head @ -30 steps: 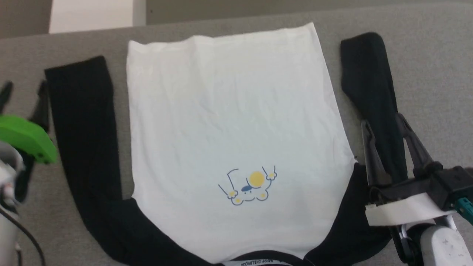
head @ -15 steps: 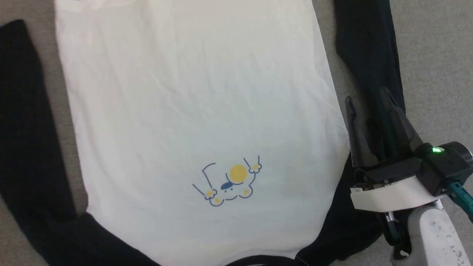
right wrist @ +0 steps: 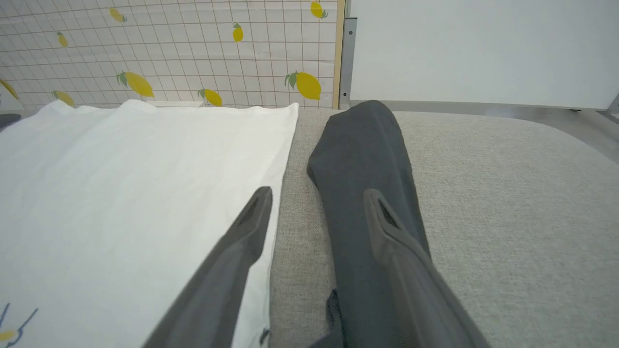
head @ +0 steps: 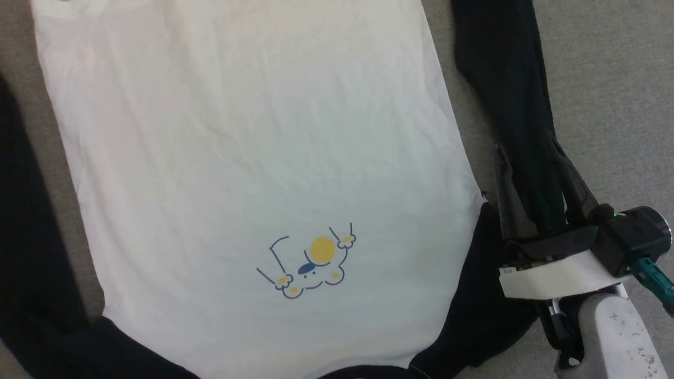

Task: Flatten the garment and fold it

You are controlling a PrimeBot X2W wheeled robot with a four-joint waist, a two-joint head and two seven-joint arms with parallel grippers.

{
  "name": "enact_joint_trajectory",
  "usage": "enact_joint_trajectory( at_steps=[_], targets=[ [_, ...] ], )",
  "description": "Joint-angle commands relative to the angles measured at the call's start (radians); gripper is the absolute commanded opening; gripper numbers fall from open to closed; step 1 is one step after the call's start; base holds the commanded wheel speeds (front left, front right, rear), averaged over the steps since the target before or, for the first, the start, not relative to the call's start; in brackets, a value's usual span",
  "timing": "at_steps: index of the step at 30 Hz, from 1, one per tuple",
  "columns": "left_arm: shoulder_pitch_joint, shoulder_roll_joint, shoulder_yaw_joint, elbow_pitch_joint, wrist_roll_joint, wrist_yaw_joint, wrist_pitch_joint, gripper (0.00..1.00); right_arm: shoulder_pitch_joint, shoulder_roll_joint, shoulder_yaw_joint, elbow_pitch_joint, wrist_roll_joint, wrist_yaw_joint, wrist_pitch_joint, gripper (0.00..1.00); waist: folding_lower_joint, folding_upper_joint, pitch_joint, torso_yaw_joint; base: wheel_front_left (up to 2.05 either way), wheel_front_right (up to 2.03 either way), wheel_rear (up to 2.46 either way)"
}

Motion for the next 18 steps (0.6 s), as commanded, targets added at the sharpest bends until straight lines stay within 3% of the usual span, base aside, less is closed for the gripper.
enact_joint_trajectory(
  at_steps=[1,9,18],
  targets=[
    [0.059,-0.031,-0.009,0.010,0.004,0.003,-0.019,0.00,-0.008,0.003,-0.003,0.003,0.003,-0.002,-0.002,1.00,-0.0001,0.0000,-0.056,0.028,0.00,0.00,0.00],
    [0.167,-0.059,0.064,-0.020,0.038,-0.008,-0.291,0.00,0.056,0.003,-0.034,0.016,-0.005,-0.002,0.029,1.00,-0.0001,0.0000,-0.257,0.103,0.00,0.00,0.00],
    [0.348,-0.031,0.169,-0.107,0.015,-0.003,-0.339,0.00,0.166,0.003,-0.079,-0.015,-0.004,-0.002,0.077,1.00,-0.0001,0.0000,-0.416,0.186,0.00,0.00,0.00]
  ],
)
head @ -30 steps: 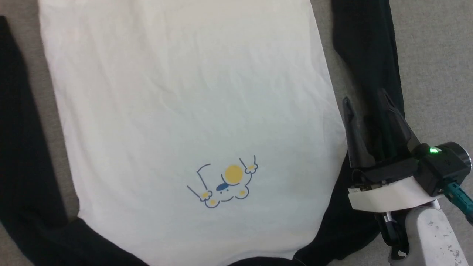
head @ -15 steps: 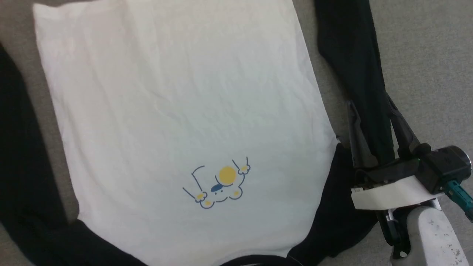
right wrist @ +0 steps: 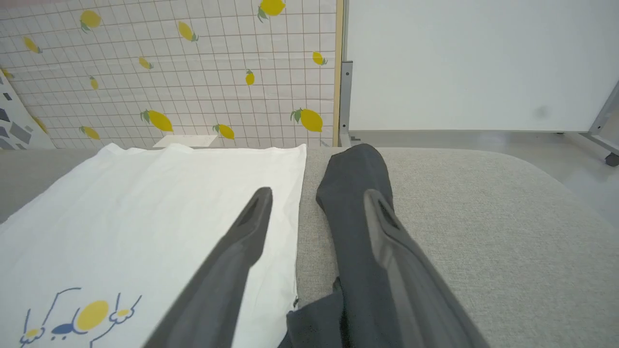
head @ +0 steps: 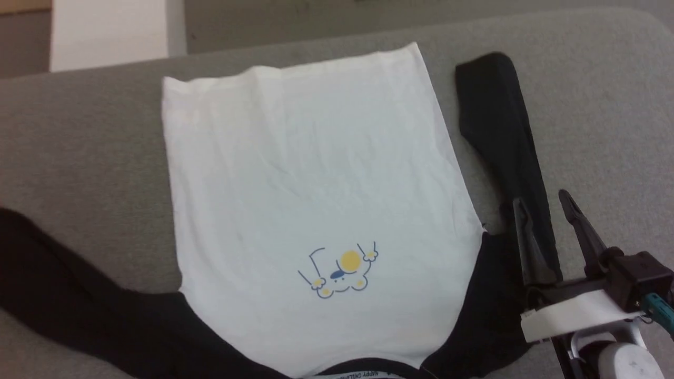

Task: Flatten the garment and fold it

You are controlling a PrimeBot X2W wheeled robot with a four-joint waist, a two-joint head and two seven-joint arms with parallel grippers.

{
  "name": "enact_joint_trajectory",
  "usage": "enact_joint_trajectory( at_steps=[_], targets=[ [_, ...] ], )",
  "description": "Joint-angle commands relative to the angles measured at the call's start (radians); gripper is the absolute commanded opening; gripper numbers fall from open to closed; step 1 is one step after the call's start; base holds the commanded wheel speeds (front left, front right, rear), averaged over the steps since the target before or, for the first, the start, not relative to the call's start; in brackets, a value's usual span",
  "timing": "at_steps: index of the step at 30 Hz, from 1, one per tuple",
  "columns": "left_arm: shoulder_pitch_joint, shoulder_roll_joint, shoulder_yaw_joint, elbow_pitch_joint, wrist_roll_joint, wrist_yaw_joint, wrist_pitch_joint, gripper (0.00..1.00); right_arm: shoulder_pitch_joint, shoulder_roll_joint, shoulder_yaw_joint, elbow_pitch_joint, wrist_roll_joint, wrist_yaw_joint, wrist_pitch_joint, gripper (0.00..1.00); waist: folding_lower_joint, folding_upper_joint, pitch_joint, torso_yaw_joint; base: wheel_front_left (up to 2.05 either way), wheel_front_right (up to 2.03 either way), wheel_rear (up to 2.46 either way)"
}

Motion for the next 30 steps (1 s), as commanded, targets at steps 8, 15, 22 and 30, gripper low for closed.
enact_joint_trajectory(
  at_steps=[8,15,22,30],
  targets=[
    [0.116,-0.007,0.054,-0.160,-0.061,-0.002,0.037,0.00,0.058,0.002,-0.024,-0.037,0.013,-0.002,0.023,1.00,0.0001,0.0000,-0.157,0.127,0.00,0.00,0.00],
    [0.140,-0.043,-0.010,-0.405,-0.078,-0.007,0.073,0.00,0.075,0.002,-0.026,-0.051,0.019,-0.002,0.034,1.00,0.0001,0.0000,-0.176,0.137,0.00,0.00,0.00],
    [0.031,-0.101,-0.214,-0.579,-0.045,-0.010,0.117,0.00,0.078,0.002,-0.010,-0.051,0.026,-0.002,0.040,1.00,0.0001,0.0000,-0.185,0.108,0.00,0.00,0.00],
    [-0.126,-0.297,-0.534,-0.593,-0.010,-0.032,0.144,0.00,0.092,0.002,-0.017,-0.048,0.031,-0.002,0.042,1.00,0.0001,0.0000,-0.197,0.055,0.00,0.00,0.00]
  ],
)
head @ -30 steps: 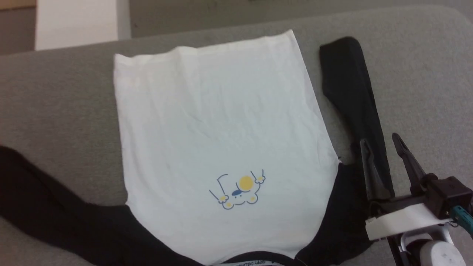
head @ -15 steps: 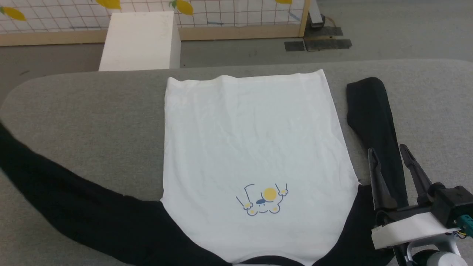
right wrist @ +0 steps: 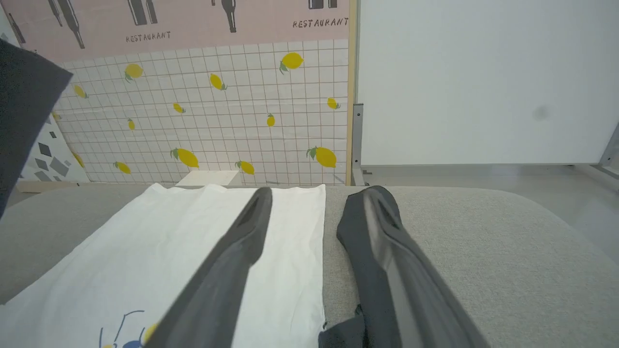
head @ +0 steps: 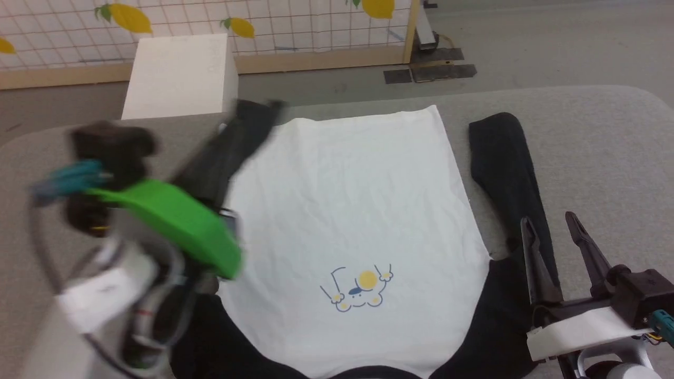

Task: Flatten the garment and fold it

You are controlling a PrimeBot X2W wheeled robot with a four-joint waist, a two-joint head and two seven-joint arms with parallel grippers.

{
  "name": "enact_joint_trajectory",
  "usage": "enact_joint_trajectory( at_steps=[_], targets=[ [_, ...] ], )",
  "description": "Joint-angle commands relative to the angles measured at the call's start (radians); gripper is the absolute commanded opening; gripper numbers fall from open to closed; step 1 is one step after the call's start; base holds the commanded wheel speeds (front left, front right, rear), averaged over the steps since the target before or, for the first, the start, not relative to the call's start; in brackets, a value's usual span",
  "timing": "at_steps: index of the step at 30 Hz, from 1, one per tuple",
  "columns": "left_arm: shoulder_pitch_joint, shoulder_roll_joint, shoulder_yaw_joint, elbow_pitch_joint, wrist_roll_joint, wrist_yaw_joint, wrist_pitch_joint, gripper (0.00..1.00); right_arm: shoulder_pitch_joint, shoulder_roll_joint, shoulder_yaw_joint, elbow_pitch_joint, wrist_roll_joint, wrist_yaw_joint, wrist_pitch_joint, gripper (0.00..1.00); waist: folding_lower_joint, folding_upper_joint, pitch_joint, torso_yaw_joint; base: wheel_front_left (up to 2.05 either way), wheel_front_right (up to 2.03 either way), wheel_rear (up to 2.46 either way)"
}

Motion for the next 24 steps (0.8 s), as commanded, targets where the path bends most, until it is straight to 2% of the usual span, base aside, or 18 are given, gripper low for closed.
enact_joint_trajectory(
  at_steps=[1,6,10,16,23,24],
  targets=[
    [-0.023,-0.045,-0.046,0.014,0.009,-0.003,0.000,0.00,0.014,0.001,0.000,-0.001,0.006,-0.002,0.002,1.00,0.0001,-0.0001,-0.004,-0.022,0.00,0.00,0.00],
    [-0.048,-0.204,-0.215,0.146,0.022,-0.018,-0.034,0.00,0.012,0.001,0.010,-0.004,0.008,-0.002,0.006,1.00,0.0001,-0.0001,0.007,-0.062,0.00,0.00,0.00],
    [-0.034,-0.288,-0.324,0.296,0.031,-0.041,-0.054,0.00,0.008,0.001,0.016,0.000,0.014,-0.002,0.003,1.00,0.0001,-0.0001,0.022,-0.089,0.00,0.00,0.00],
    [-0.017,-0.333,-0.449,0.532,0.064,-0.085,-0.061,0.00,-0.002,0.001,0.024,0.009,0.024,-0.002,-0.005,1.00,0.0001,-0.0001,0.053,-0.114,0.00,0.00,0.00],
    [-0.014,-0.352,-0.524,0.701,0.060,-0.141,-0.047,0.00,-0.013,0.001,0.021,0.021,0.029,-0.002,-0.013,1.00,0.0001,-0.0001,0.072,-0.107,0.00,0.00,0.00],
    [-0.014,-0.354,-0.527,0.716,0.053,-0.144,-0.039,0.44,-0.014,0.001,0.021,0.024,0.029,-0.002,-0.012,1.00,0.0001,-0.0001,0.073,-0.103,0.00,0.00,0.00]
  ],
)
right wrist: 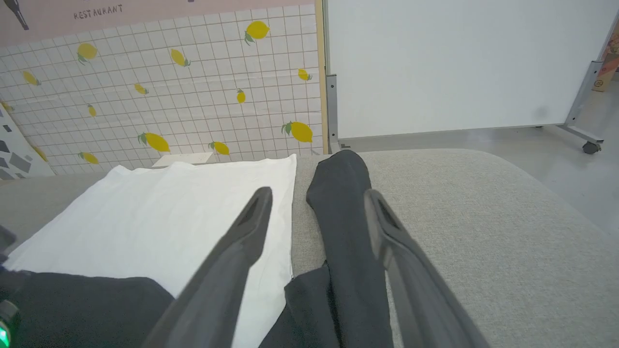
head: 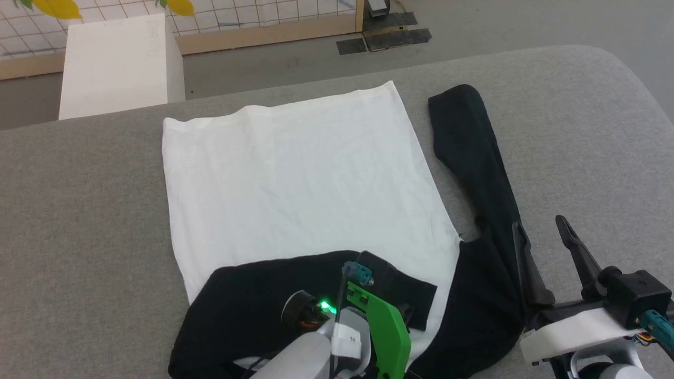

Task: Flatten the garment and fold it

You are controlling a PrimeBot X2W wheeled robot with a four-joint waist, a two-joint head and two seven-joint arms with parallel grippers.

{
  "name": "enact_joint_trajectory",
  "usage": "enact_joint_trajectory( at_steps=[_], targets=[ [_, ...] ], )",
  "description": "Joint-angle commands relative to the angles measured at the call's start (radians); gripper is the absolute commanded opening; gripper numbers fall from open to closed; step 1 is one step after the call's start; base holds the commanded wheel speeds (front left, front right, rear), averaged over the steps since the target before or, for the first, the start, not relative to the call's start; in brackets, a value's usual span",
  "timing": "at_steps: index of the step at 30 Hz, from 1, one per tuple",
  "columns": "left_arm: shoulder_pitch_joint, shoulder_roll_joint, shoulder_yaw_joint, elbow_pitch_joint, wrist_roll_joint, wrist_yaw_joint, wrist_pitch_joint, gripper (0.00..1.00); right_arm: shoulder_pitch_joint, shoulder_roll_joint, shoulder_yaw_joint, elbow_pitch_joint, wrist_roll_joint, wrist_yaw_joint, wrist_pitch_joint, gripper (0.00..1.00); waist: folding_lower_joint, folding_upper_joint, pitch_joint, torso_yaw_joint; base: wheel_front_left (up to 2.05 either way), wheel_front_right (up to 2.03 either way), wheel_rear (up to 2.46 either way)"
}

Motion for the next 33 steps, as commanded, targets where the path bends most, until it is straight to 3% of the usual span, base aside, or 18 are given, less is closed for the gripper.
enact_joint_trajectory(
  at_steps=[1,2,8,16,22,27,33],
  targets=[
    [0.004,-0.004,-0.001,0.008,-0.005,-0.011,0.000,0.82,-0.013,0.001,0.002,0.004,0.007,-0.002,-0.005,1.00,0.0000,0.0000,0.001,0.010,0.00,0.00,0.00],
    [0.002,-0.006,0.007,0.007,-0.013,-0.016,-0.012,1.00,-0.014,0.001,0.002,0.007,0.005,-0.002,-0.003,1.00,0.0000,0.0000,0.002,0.017,0.00,0.00,0.00],
    [-0.010,0.018,0.130,-0.078,-0.045,-0.020,-0.187,1.00,-0.031,0.001,-0.015,0.015,-0.013,-0.002,0.027,1.00,0.0000,0.0000,0.004,0.060,0.00,0.00,0.00],
    [0.060,0.175,0.416,-0.181,0.012,0.115,-0.522,1.00,-0.188,-0.022,-0.074,0.078,-0.050,-0.002,0.160,1.00,0.0000,0.0000,0.057,0.106,0.00,0.00,0.00],
    [0.103,0.258,0.571,-0.183,0.067,0.164,-0.664,1.00,-0.429,-0.076,-0.096,0.227,-0.022,-0.002,0.308,1.00,0.0000,0.0000,0.168,0.147,0.00,0.00,0.00],
    [0.103,0.236,0.695,-0.239,0.143,0.180,-0.675,1.00,-0.647,-0.104,-0.116,0.383,-0.009,-0.002,0.406,1.00,0.0000,0.0000,0.275,0.190,0.00,0.00,0.00],
    [0.100,0.146,0.781,-0.279,0.212,0.108,-0.676,1.00,-0.842,-0.125,-0.183,0.559,-0.068,-0.002,0.507,1.00,0.0000,0.0000,0.363,0.241,0.00,0.00,0.00]
  ],
)
